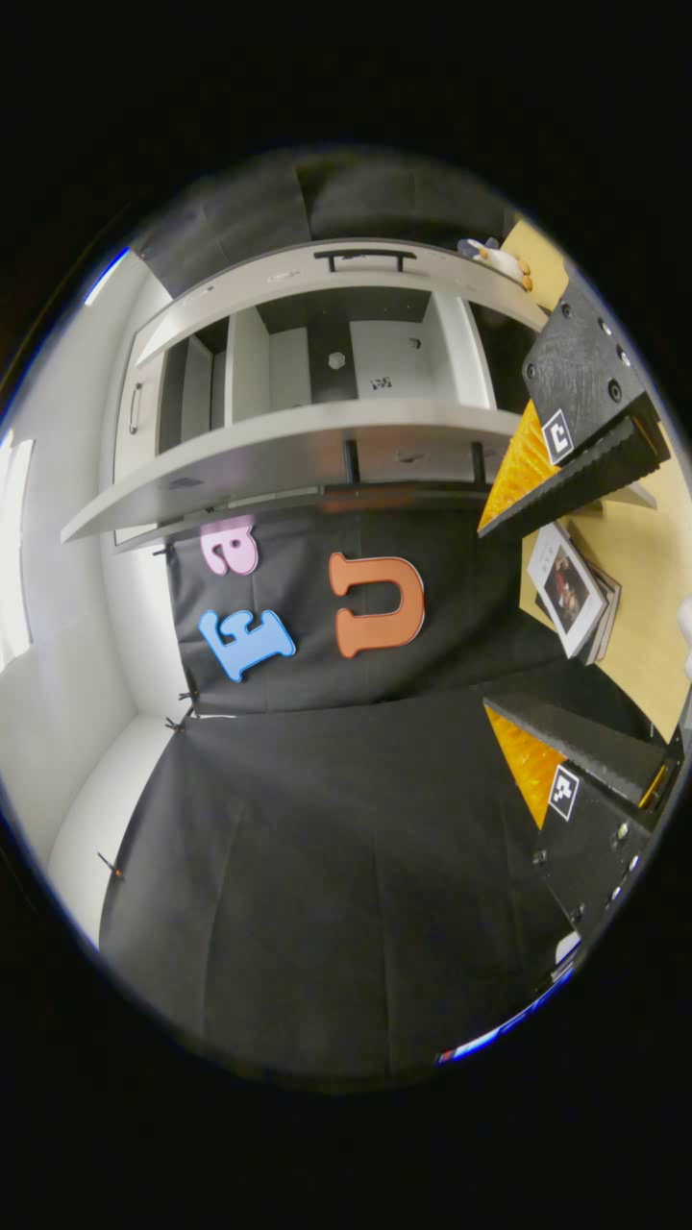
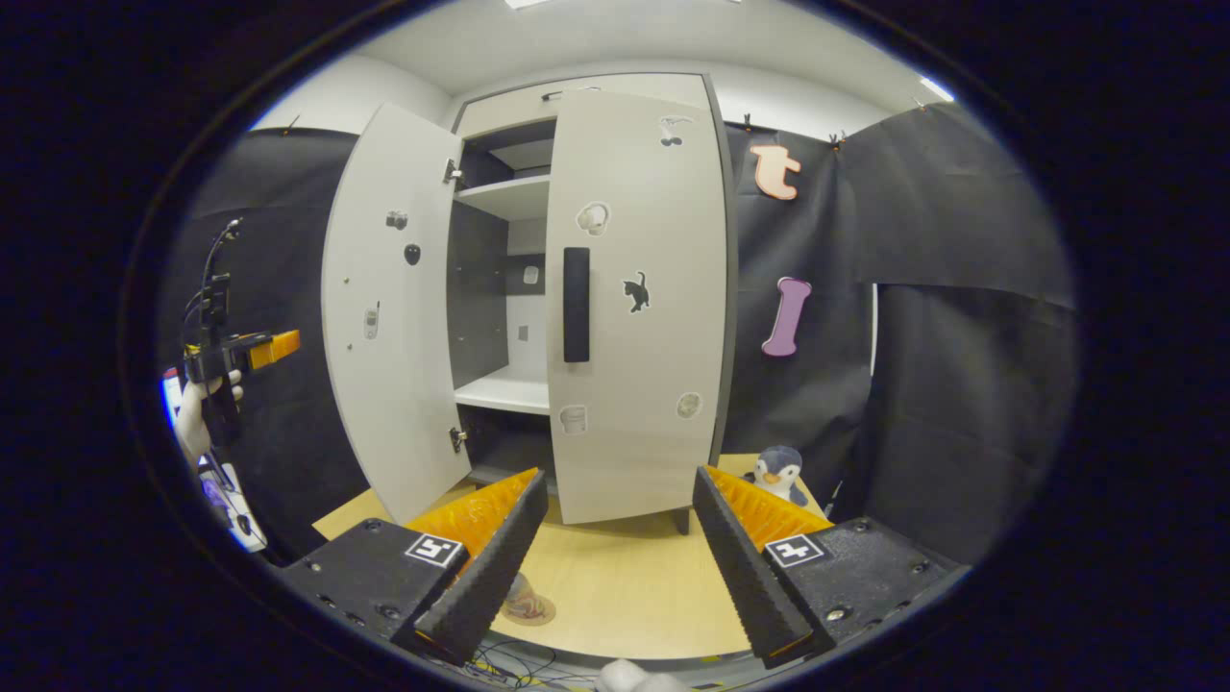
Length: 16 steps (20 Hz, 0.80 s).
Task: Grasp the bottle in the cabinet with the left hand and place it on the coaster, then close the right door with the right hand and the left door with the left hand.
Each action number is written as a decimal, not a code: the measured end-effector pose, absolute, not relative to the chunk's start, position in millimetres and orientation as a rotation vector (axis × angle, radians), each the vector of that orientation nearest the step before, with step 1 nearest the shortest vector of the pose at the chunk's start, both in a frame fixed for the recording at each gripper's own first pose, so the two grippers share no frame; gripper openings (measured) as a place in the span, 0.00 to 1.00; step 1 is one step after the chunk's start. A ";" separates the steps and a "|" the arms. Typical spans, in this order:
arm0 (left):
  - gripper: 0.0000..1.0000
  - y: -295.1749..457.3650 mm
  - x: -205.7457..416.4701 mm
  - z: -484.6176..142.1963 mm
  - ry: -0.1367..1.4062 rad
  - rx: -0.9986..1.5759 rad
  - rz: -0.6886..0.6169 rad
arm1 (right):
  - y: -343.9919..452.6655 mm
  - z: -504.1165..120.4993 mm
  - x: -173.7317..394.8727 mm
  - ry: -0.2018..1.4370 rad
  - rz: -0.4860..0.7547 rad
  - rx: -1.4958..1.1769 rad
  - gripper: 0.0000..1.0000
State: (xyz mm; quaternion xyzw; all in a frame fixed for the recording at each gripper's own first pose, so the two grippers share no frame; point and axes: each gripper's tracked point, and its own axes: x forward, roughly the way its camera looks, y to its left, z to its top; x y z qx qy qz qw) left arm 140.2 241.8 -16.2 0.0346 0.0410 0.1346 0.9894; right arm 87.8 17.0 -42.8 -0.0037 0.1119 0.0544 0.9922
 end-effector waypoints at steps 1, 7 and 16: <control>0.98 247.4 146.8 -12.9 0.078 0.078 0.271 | 16.5 -44.4 82.0 0.232 0.098 -0.006 0.99; 0.98 253.5 188.9 3.2 0.053 0.077 0.265 | 9.7 -55.9 55.1 0.269 0.047 -0.002 1.00; 0.88 224.3 198.6 7.0 0.047 0.082 0.227 | -5.8 -59.9 41.8 0.279 0.057 0.041 0.99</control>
